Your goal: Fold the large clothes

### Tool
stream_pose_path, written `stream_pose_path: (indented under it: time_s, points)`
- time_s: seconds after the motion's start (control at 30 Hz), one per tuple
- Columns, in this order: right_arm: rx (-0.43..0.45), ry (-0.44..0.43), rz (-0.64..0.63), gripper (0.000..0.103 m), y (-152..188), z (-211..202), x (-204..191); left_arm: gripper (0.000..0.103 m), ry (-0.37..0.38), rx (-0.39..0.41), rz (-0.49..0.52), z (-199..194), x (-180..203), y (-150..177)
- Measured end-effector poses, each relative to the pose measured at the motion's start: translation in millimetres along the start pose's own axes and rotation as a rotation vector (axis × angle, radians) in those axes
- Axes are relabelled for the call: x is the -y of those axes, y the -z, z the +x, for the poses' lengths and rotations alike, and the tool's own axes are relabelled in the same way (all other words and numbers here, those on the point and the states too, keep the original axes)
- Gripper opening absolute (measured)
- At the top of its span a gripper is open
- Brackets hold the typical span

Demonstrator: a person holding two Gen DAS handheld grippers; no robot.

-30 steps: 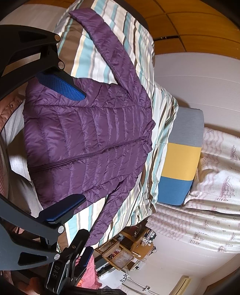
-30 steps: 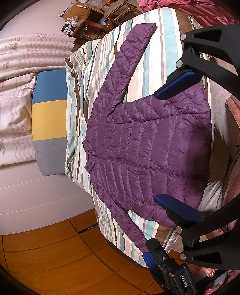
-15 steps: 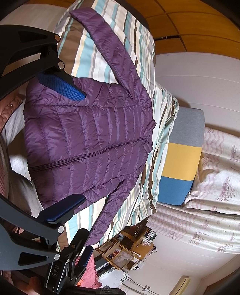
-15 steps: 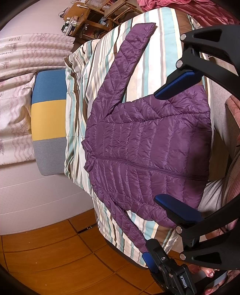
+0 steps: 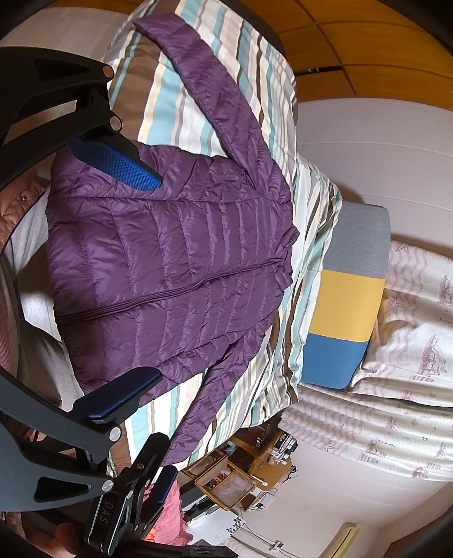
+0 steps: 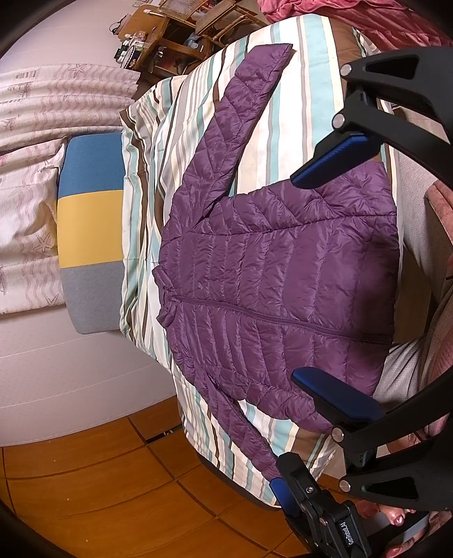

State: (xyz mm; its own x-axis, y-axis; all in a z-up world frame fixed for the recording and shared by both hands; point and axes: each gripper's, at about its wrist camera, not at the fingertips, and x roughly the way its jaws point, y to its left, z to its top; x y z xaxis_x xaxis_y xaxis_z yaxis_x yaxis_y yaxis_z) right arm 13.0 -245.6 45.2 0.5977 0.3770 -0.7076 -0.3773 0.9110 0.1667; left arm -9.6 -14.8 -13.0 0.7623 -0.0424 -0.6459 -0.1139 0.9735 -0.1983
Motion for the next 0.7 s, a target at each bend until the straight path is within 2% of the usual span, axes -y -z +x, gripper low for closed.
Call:
stream_pose_path:
  time_s: [0.7]
  points:
    - [-0.003,0.000,-0.001,0.101,0.8,1.5,1.0,0.100,0.011,-0.022,-0.007,2.9,2.4,3.0]
